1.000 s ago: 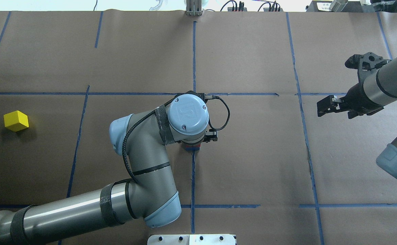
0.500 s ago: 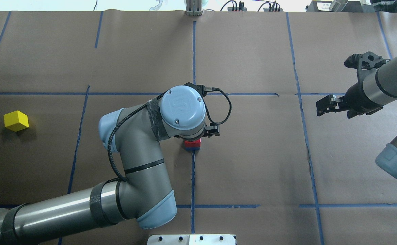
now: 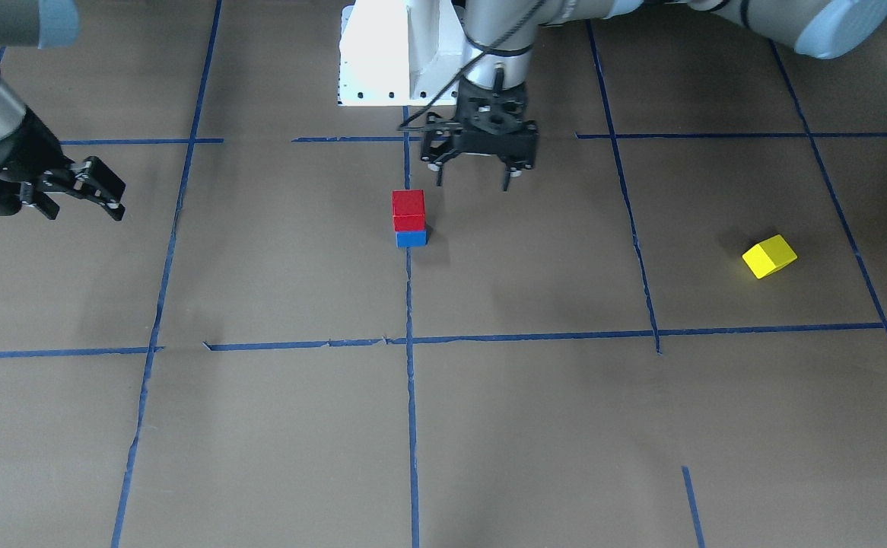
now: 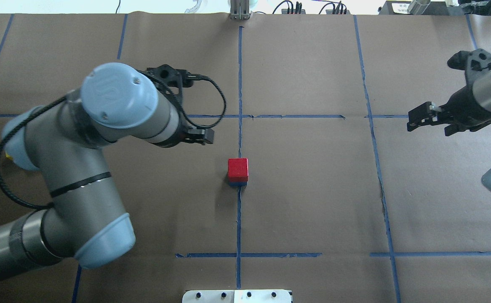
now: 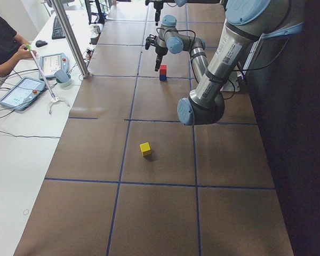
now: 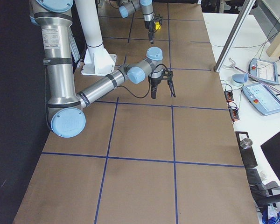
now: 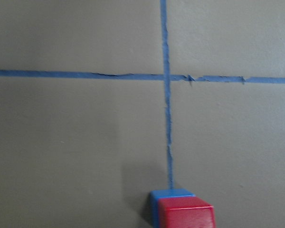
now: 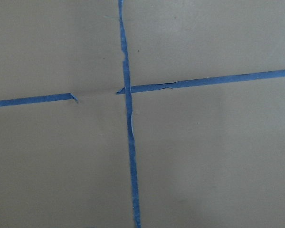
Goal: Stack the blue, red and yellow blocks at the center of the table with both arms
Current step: 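Open the left gripper and withdraw it toward the yellow cube, then lower the left gripper onto the yellow cube and grasp it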
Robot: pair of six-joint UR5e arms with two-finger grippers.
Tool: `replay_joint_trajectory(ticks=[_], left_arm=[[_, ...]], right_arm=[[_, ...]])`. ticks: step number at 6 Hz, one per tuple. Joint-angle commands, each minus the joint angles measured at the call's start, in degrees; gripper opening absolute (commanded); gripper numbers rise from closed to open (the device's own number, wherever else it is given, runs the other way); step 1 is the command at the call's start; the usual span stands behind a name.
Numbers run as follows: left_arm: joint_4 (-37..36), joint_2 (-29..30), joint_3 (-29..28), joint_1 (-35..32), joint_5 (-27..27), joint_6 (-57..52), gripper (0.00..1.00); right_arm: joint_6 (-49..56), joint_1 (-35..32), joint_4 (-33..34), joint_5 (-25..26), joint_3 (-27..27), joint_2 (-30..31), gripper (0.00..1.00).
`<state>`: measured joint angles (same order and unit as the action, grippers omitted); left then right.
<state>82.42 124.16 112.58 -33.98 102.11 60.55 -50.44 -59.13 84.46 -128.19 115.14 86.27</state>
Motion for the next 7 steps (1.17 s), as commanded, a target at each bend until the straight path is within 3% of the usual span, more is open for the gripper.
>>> replay_joint_trajectory(ticks=[1,3,5,7], left_arm=[[6.12,-13.16,1.59,-8.25,8.22,-11.89,1.00],[21.66,-31.78,0.55,-18.88,17.83,-19.03,1.00],[30.73,-41.14,-4.53,-22.87,18.04,-18.46,1.00],[31.93,-40.32,-11.37,-26.83,21.47,-14.07,1.00]], right_arm=[[8.93,-6.51,-0.17,-5.32,-1.93,2.40,1.00],[8.87,-7.40,-0.18,-1.83,-2.12,3.19,1.00],[9.05,-7.40,-0.18,-1.79,-2.55,3.37,1.00],[9.31,-7.22,-2.35,-2.41,-3.25,3.37,1.00]])
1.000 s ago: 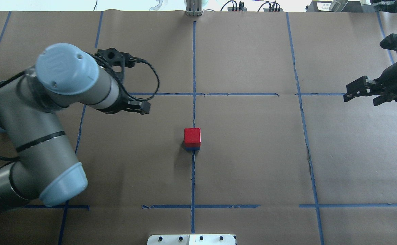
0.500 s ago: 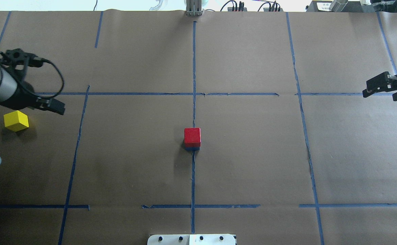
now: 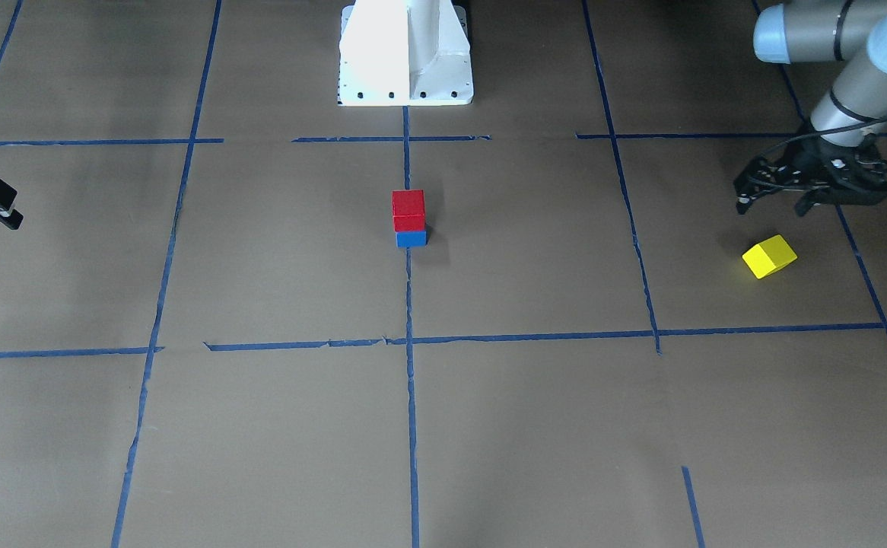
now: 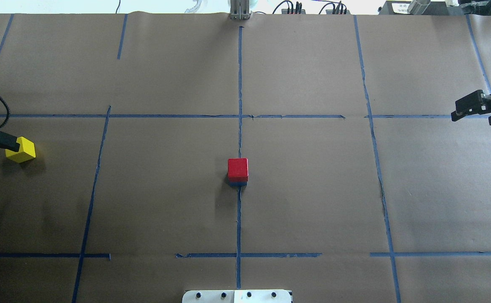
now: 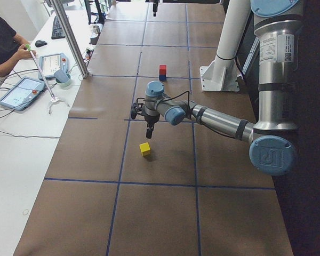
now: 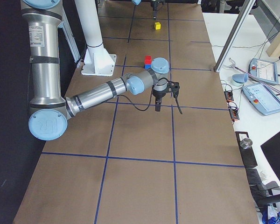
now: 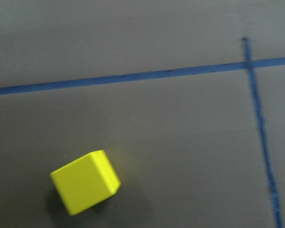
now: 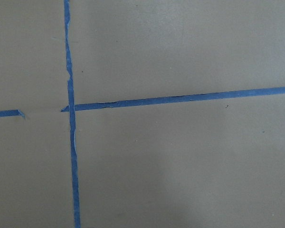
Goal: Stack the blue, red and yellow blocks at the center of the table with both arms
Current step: 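Lower the left gripper onto the yellow cube and grasp it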
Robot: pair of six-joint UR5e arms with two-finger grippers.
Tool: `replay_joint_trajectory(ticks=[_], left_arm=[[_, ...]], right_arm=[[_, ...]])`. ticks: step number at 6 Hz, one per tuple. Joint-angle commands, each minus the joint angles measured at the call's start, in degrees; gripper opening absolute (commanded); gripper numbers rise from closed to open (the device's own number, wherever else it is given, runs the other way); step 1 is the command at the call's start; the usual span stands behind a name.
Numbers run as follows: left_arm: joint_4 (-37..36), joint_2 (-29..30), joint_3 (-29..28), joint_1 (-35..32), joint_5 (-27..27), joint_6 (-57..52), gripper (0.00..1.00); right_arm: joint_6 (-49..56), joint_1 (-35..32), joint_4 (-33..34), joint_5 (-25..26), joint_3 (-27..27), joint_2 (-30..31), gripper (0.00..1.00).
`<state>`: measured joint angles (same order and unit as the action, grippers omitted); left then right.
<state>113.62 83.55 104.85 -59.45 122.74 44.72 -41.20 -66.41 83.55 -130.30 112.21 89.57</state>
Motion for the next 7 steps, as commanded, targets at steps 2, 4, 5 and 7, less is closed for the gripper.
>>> replay_joint_trajectory(ticks=[2,4,5,7], left_arm=[[1.68,5.28,-9.65,-1.37,1.01,5.09,1.00],[6.76,5.57,-12.46,-1.11,1.01,9.66,1.00],[9.66,5.57,-14.31,-0.94,1.01,9.94,1.00],[10.21,6.96,-14.68,-0.85,1.10,12.82,1.00]], right_arm=[[0.07,0.14,-2.25,-1.00,-0.32,-0.01,1.00],[0.07,0.14,-3.57,-2.31,-0.24,-0.01,1.00],[0.07,0.14,-3.66,-2.32,-0.15,-0.09,1.00],[0.07,0.14,-3.66,-2.41,0.20,-0.01,1.00]])
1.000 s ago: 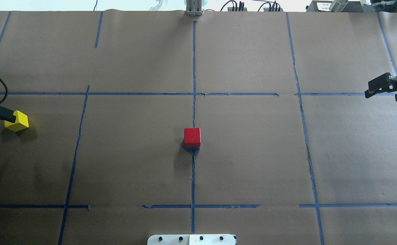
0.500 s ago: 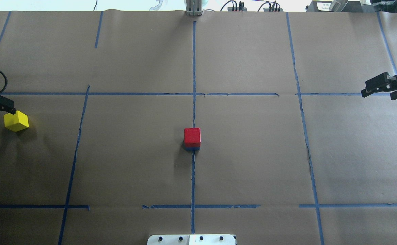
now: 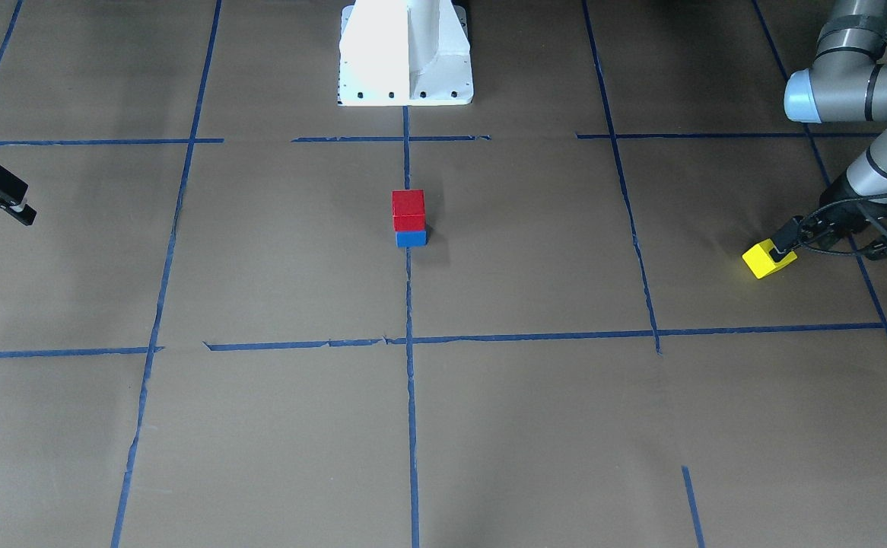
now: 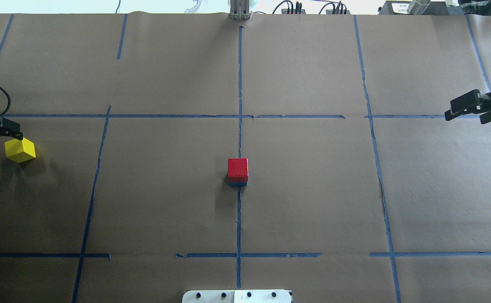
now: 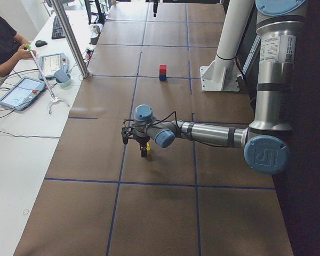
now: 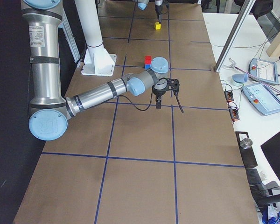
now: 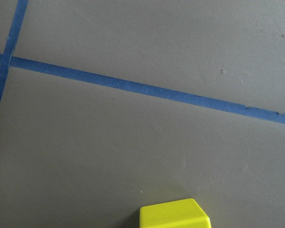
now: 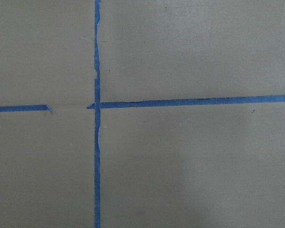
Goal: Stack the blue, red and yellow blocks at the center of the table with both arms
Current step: 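Lower the left gripper onto the yellow cube and grasp it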
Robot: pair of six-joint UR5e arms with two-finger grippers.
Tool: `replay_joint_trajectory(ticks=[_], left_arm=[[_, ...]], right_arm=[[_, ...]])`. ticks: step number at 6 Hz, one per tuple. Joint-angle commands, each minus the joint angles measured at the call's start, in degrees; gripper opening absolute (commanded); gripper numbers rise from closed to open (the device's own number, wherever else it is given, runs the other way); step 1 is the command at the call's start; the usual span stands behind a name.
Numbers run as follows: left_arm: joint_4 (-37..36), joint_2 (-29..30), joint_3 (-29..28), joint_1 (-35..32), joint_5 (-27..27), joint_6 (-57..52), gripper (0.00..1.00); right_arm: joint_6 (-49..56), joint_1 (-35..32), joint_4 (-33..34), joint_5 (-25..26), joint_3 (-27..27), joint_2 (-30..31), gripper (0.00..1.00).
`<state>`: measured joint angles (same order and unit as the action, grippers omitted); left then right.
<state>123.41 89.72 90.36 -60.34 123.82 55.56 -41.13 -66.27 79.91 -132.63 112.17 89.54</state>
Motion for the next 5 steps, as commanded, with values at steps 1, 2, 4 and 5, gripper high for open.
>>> replay_joint_trajectory(ticks=[1,2,4,5], left_arm=[[0.43,1.33,-0.36,0.13,0.02,2.44,1.00],[0.43,1.34,-1.05,0.39,0.02,2.45,1.00],[0.52,1.42,-1.06,2.66,-0.07,3.76,1.00],[0.43,1.42,-1.50,3.38,-0.15,3.68,1.00]], right_arm=[[0.00,0.00,-0.02,-0.08,0.24,0.02,1.00],[0.00,0.00,-0.02,-0.26,0.24,0.02,1.00],[0.00,0.00,-0.02,-0.26,0.33,0.11,1.00],[-0.08,0.00,-0.11,-1.56,0.24,0.11,1.00]])
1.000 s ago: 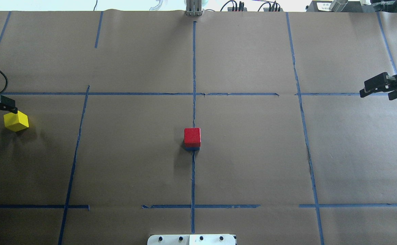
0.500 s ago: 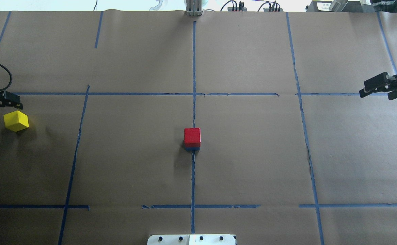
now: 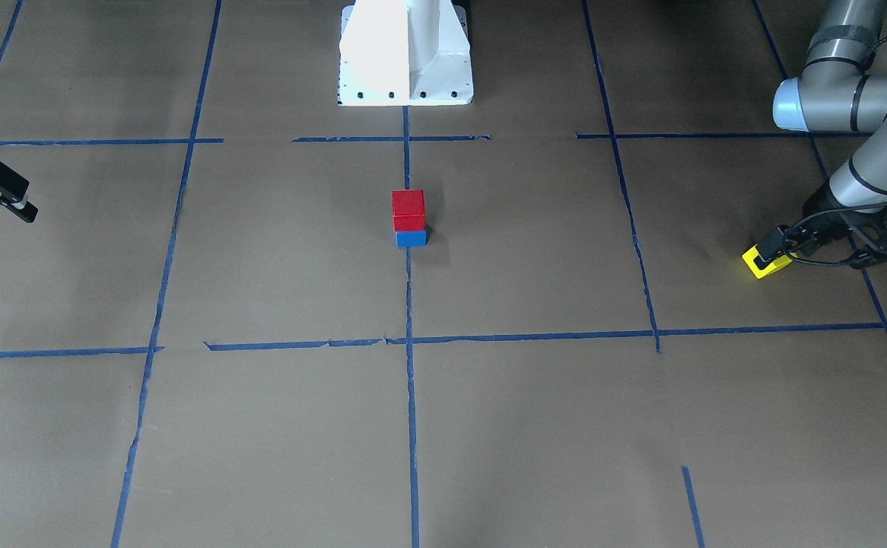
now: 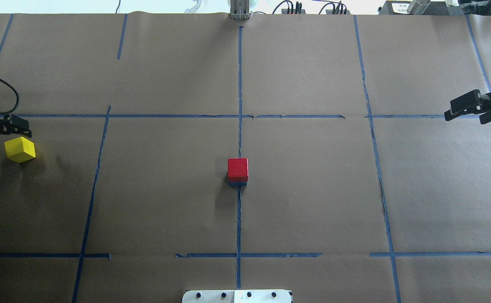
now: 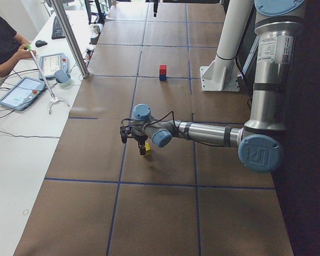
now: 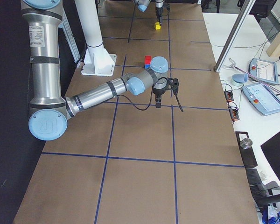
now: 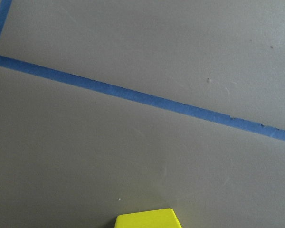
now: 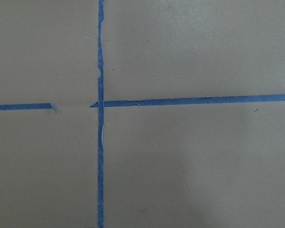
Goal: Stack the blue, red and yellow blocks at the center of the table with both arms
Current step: 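Lower the left gripper onto the yellow cube and grasp it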
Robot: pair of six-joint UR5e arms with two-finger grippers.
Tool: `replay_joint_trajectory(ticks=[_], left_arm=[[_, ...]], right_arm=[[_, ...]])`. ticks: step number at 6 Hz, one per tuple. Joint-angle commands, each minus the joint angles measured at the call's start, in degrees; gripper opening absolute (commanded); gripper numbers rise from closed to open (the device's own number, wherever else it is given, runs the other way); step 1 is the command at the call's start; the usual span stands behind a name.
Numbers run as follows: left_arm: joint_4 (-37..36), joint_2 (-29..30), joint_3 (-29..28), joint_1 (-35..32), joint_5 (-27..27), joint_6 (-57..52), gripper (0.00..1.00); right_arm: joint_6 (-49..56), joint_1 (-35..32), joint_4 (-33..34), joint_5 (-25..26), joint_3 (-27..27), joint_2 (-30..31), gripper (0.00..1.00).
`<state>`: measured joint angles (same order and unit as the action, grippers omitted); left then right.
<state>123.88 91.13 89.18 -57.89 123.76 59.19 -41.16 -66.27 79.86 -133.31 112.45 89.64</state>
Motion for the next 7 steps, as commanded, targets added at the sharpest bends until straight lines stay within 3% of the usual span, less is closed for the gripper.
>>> replay_joint_trajectory(ticks=[1,2,4,5,6,7], left_arm=[[0.05,-0.16,-0.76,1.54,-0.18,0.05,1.00],[0.05,-0.16,-1.20,1.63,-0.18,0.05,0.90],[0.13,-0.51,0.01,1.55,0.16,-0.04,0.16],[-0.74,-0.34,4.11,1.55,0.34,-0.13,0.03],[-4.66,0.62,9.81,2.07,-0.09,-0.22,0.00],[-11.66,8.63,11.78,3.90,-0.44,-0.22,0.00]], right_arm=[[0.02,0.00,-0.06,-1.25,0.05,0.01,1.00],[-0.06,-0.09,-0.06,-1.43,0.13,0.01,1.00],[-0.06,0.00,-0.76,-1.69,0.13,0.45,1.00],[-0.06,-0.09,-0.76,-1.69,0.13,0.45,1.00],[-0.06,-0.09,-0.76,-1.87,0.22,0.54,1.00],[-0.06,-0.09,-0.76,-3.17,0.31,0.89,1.00]])
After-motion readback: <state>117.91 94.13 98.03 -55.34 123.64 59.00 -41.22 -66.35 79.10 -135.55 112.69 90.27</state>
